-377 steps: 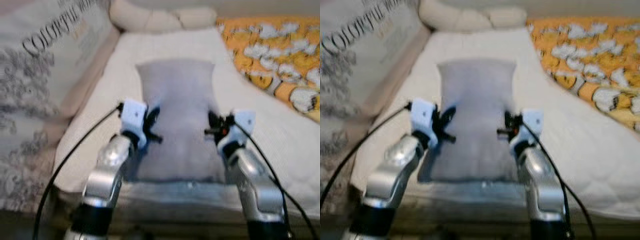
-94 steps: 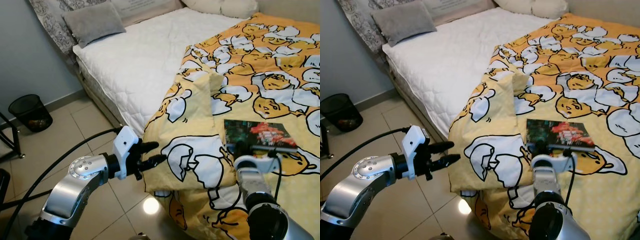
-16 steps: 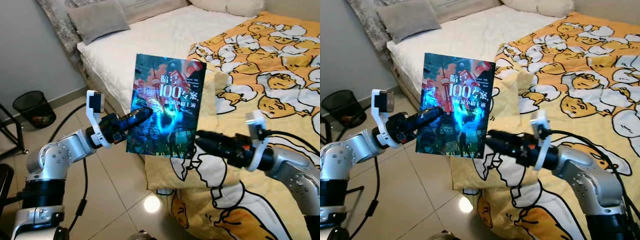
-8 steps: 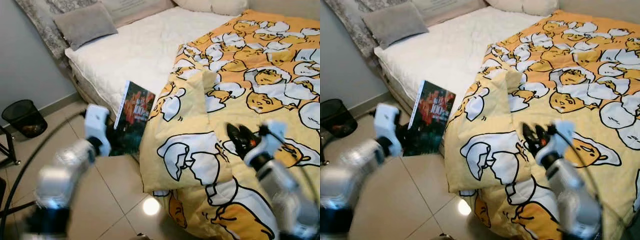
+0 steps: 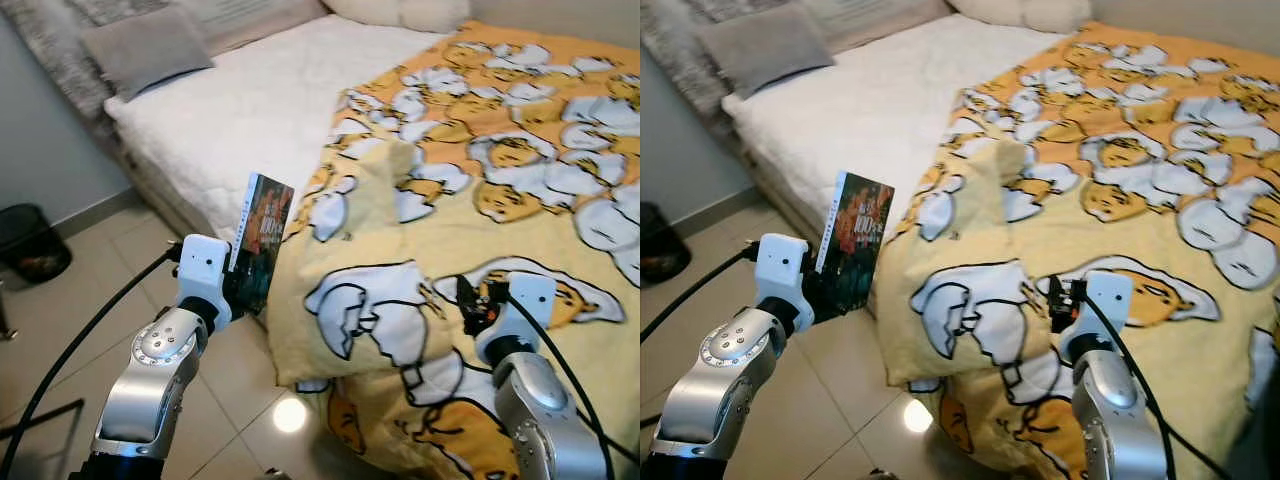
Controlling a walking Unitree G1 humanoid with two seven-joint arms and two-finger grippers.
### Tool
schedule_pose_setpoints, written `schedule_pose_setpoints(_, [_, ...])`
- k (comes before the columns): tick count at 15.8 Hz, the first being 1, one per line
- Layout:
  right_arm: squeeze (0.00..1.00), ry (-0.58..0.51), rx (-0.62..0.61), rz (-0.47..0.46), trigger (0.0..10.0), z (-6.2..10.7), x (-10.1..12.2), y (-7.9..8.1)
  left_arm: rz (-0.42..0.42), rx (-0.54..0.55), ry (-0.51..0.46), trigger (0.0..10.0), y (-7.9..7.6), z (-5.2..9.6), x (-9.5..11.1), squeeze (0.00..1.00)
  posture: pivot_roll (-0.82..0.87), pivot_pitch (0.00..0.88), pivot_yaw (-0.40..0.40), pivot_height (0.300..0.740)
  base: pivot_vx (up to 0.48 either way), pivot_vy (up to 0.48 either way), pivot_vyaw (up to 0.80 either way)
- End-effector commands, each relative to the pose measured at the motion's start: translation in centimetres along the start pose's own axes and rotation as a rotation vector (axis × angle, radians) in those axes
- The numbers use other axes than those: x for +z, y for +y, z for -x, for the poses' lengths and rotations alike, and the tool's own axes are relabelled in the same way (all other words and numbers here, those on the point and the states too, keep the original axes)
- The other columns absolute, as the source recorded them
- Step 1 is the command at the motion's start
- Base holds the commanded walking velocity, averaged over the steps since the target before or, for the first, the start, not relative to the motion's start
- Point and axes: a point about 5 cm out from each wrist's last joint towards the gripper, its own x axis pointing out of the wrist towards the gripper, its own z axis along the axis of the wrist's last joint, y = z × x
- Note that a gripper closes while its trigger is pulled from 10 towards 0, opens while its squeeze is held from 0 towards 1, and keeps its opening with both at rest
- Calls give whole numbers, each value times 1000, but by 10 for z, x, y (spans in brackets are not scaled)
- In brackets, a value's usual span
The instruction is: Clean up the room
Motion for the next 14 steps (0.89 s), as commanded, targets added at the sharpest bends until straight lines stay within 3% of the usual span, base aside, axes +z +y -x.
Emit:
schedule_pose_setpoints(1, [0,7,30,-3,10000,-1,-2,10,-34,22,-70,10000,4,2,15,0,-35,0,103,740,0,435,-625])
schedule_pose_setpoints(14, [0,25,-5,-24,10000,-4,-4,16,-59,20,-72,10000,8,-2,21,0,-31,0,113,740,0,478,-772])
